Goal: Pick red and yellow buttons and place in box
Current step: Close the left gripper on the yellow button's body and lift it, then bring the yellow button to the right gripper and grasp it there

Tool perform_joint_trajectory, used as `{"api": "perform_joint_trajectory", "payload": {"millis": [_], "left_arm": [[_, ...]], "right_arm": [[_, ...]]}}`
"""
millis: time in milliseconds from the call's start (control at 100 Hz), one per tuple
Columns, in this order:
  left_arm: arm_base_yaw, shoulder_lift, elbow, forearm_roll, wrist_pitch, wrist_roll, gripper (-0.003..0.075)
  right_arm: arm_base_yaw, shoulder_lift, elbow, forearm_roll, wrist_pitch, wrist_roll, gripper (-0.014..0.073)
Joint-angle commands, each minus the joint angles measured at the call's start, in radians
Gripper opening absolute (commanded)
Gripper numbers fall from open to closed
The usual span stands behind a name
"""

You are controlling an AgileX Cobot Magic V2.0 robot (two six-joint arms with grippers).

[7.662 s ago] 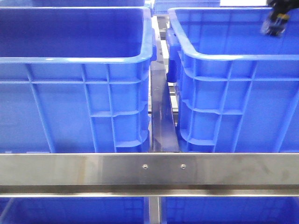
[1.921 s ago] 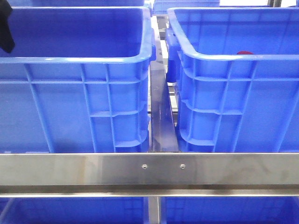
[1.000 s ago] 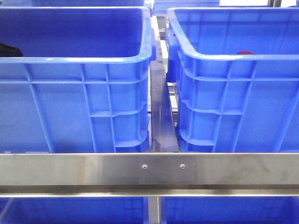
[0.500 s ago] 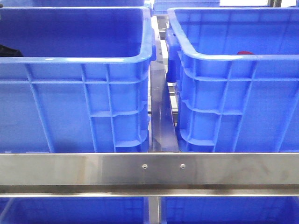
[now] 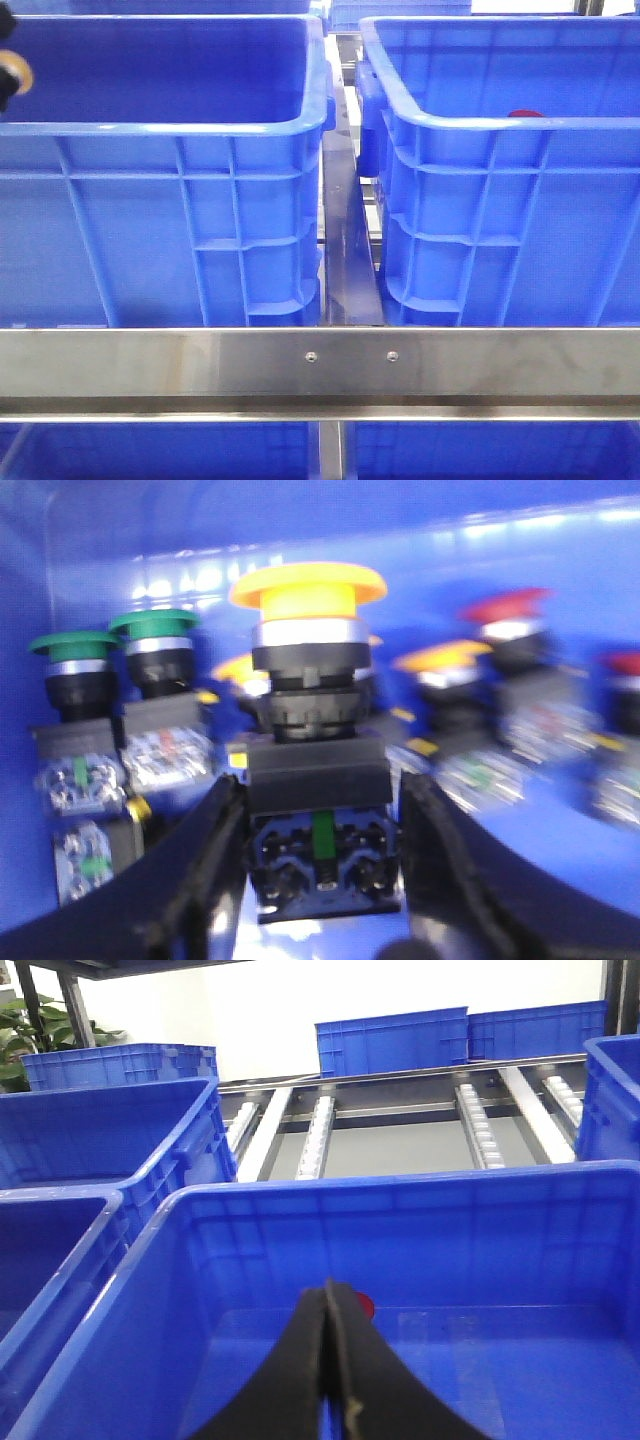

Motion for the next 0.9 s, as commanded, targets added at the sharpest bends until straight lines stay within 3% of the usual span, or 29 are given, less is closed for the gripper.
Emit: {"api": "perform_joint_trajectory", "payload": {"millis": [0,320,660,760,890], "left_arm": [[-0.061,-0.103,-0.030,-0.017,0.000,-0.005,-0.0019],[-0.388,-0.278,-0.030,-0.017,0.039,-0.005,-0.0019],[-0.722,-0.297,-0.030,-0.019,0.002,-0.005,-0.0019],[-0.768,-0.297,-0.030,-0.015,-0.010,-0.003,-0.0019],[-0.784,-0.297,-0.030,-0.015,-0.015,-0.003,-0.0019]], "right_arm": [[-0.008,-0.002,-0.029,0.003,0.014,-0.008,-0.0068],[-0.008,-0.002,-0.029,0.003,0.051,-0.008,-0.0068],[-0.008,-0.002,-0.029,0.003,0.079,-0.008,-0.0060],[-0.008,-0.002,-0.029,0.003,0.120,-0.008,0.0016],[-0.008,-0.002,-0.029,0.009,0.147,-0.008,0.0244]]}}
